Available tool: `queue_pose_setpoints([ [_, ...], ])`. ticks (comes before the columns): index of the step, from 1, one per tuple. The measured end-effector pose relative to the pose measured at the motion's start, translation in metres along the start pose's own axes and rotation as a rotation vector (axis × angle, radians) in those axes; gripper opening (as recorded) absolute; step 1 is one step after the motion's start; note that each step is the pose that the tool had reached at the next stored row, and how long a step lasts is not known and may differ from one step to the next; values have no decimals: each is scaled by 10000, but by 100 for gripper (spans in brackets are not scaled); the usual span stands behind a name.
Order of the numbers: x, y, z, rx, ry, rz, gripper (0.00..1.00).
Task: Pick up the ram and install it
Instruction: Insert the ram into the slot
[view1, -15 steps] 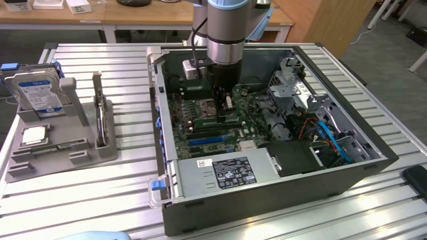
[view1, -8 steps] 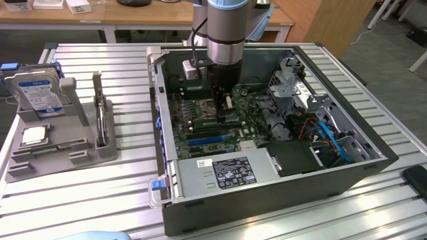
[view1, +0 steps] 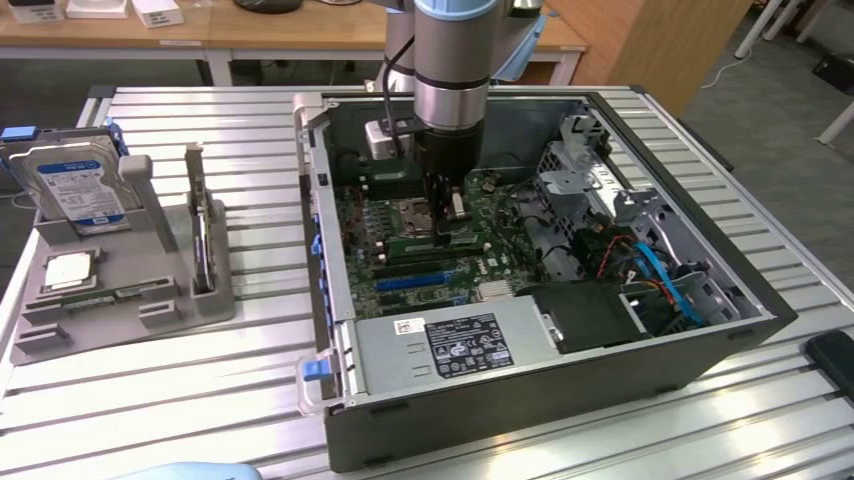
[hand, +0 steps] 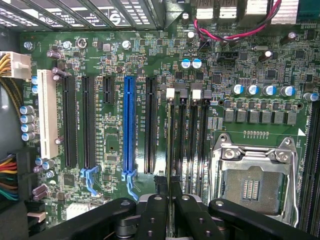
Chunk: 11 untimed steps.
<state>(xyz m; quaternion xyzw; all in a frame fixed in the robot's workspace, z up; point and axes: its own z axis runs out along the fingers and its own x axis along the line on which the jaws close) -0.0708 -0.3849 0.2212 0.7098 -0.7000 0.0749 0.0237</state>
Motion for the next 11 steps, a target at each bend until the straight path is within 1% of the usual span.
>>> queue_pose_setpoints([
  [11,0,1,3,8,6,0,13],
])
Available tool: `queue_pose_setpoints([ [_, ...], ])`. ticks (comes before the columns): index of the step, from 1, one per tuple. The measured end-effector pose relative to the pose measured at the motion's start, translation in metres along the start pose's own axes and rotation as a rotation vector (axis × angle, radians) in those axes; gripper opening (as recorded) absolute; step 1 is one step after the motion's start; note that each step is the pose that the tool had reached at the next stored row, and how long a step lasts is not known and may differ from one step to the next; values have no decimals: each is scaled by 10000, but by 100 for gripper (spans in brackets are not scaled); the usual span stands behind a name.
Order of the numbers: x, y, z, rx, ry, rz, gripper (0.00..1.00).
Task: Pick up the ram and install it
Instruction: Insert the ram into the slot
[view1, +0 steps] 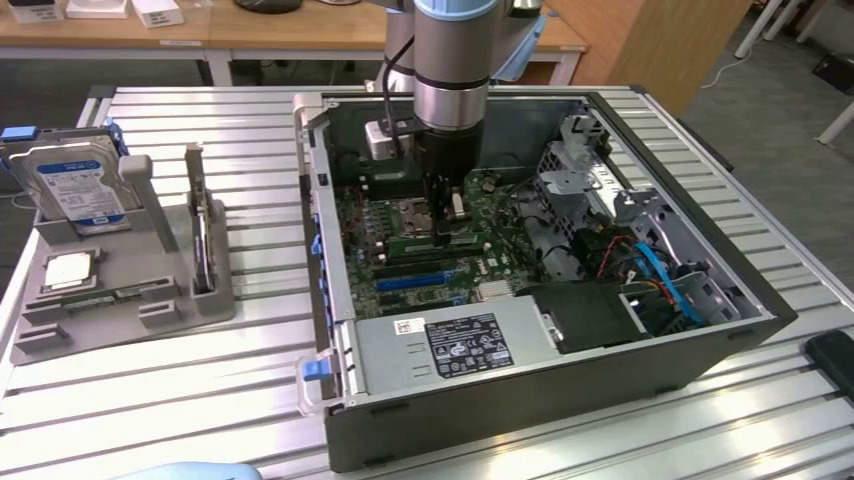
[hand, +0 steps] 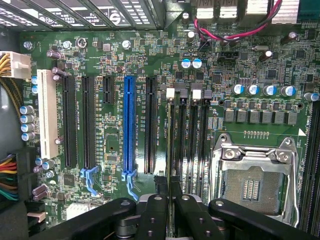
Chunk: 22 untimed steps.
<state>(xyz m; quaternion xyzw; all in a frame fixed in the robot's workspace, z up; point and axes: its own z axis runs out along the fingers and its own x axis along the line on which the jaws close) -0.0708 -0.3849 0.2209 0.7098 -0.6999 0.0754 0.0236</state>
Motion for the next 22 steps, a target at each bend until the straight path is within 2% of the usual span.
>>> queue_pose_setpoints([
  [22,-15,0,4,-1,0,0,13],
])
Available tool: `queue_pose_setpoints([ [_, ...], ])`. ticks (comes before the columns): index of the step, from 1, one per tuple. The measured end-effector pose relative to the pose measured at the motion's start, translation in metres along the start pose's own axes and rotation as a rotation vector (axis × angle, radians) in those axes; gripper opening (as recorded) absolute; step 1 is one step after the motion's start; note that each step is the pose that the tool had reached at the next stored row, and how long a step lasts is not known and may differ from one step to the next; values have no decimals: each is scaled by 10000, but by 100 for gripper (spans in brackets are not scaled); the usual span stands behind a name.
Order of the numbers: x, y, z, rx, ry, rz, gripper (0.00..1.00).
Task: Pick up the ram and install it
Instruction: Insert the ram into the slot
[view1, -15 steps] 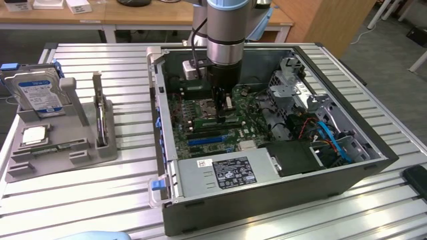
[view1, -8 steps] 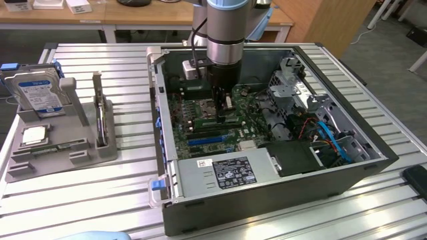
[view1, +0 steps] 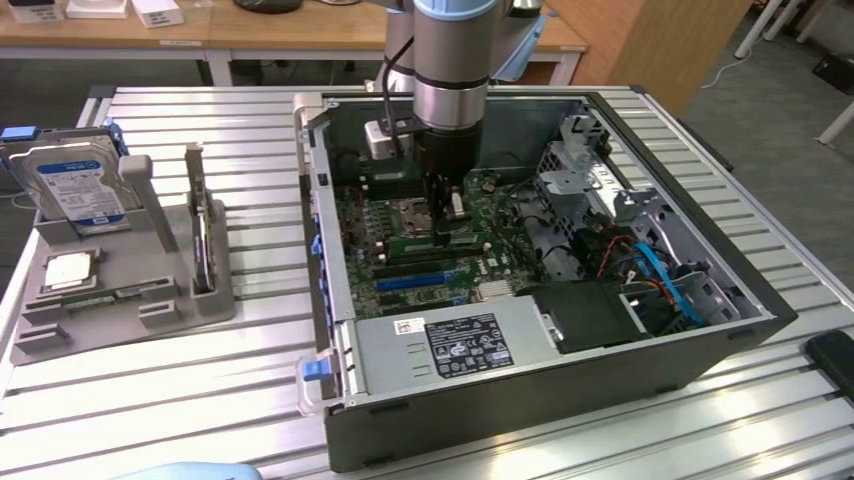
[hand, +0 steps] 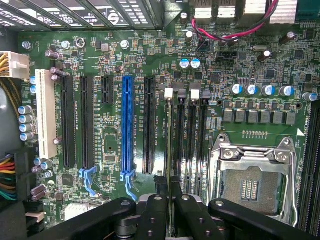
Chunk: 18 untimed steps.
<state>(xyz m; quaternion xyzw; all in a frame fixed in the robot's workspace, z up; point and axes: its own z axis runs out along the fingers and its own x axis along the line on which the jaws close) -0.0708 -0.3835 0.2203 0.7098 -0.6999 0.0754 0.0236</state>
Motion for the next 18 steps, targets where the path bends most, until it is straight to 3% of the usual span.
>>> queue_pose_setpoints([
  [9,-3,2,9,1,0,0,13],
  [12,-4,1,9,1,23,-2,13],
  [16,-3,1,9,0,110,-8,13],
  [18,-3,1,9,-1,123,-10,13],
])
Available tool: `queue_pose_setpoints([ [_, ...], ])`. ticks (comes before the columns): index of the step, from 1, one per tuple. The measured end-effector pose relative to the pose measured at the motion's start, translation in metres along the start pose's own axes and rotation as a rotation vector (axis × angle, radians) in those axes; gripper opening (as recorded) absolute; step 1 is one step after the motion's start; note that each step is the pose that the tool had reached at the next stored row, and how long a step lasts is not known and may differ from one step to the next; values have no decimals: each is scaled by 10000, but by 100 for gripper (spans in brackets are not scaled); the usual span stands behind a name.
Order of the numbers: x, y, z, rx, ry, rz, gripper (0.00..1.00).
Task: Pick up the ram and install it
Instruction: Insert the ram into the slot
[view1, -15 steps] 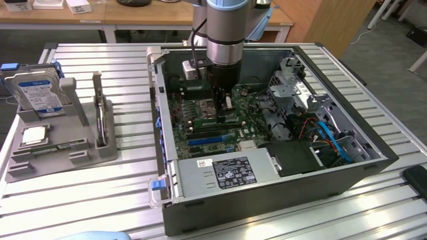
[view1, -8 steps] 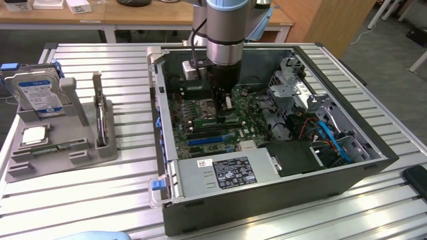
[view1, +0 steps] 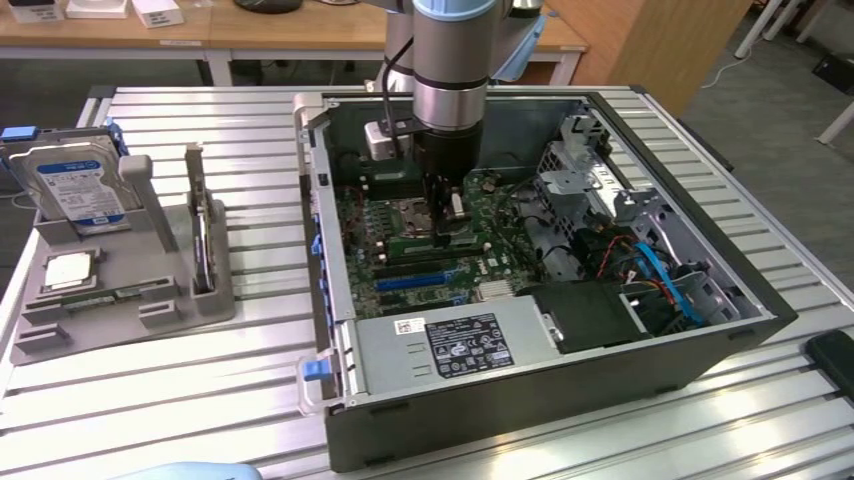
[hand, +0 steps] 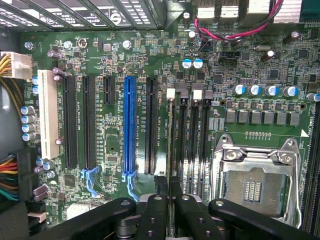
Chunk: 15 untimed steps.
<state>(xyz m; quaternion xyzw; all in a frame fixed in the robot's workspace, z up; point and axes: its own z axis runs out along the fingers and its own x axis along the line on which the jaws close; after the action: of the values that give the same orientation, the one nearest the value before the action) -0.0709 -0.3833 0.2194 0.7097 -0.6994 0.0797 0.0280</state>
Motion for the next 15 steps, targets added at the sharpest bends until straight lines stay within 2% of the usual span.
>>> queue_pose_setpoints([
  [15,-2,1,11,-2,9,1,13],
])
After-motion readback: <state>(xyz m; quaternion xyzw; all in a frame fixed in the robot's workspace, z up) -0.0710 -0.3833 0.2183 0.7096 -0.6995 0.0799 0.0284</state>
